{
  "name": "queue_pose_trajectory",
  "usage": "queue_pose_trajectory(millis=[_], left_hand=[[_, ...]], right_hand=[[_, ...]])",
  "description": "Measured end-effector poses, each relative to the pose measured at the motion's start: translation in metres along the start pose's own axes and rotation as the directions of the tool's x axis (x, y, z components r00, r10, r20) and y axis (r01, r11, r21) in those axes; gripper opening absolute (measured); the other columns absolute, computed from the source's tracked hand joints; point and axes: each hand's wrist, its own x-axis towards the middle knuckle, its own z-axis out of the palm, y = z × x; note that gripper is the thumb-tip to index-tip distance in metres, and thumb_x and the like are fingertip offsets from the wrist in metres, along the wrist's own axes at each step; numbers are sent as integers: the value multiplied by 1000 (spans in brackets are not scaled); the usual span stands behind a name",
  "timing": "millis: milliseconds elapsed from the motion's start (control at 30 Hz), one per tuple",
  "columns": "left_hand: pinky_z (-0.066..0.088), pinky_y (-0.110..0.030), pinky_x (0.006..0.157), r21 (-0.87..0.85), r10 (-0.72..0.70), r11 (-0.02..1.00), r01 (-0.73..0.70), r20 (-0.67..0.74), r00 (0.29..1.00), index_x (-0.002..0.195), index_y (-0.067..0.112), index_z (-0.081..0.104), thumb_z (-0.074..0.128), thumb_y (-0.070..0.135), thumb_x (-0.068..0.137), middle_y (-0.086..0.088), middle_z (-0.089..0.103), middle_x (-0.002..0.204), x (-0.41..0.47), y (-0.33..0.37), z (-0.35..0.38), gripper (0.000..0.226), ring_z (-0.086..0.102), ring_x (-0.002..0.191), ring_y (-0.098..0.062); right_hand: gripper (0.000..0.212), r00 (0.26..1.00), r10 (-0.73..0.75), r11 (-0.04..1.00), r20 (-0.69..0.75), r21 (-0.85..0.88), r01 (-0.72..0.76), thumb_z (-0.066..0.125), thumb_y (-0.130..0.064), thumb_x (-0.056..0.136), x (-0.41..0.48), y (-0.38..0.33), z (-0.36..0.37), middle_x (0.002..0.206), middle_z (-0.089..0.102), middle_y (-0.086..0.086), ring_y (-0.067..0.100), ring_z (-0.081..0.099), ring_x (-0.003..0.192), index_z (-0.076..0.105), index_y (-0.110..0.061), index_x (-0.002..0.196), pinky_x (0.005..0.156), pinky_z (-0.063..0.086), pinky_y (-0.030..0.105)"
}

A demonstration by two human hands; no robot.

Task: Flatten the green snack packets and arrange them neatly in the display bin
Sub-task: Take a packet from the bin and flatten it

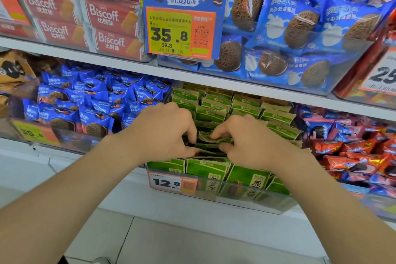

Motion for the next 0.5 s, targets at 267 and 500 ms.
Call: queue_pose_trajectory(millis=[267,500], left_hand=[[56,-42,83,-26,4,1000,-5,-16,1000,108,49,78,76,43,92,22,61,93,-2,-4,11,17,63,98,-12],[52,-42,92,-156,60,986,-51,57,997,110,37,81,61,32,105,9,53,116,0,-13,26,21,59,107,-15]], right_hand=[[43,921,-147,988,-360,-10,154,85,-16,87,5,7,14,105,68,-7,24,68,93,52,-31,111,78,60,48],[26,891,-351,917,-289,-301,263,87,-30,87,1,9,2,130,62,-4,26,72,90,72,-26,107,62,59,41]])
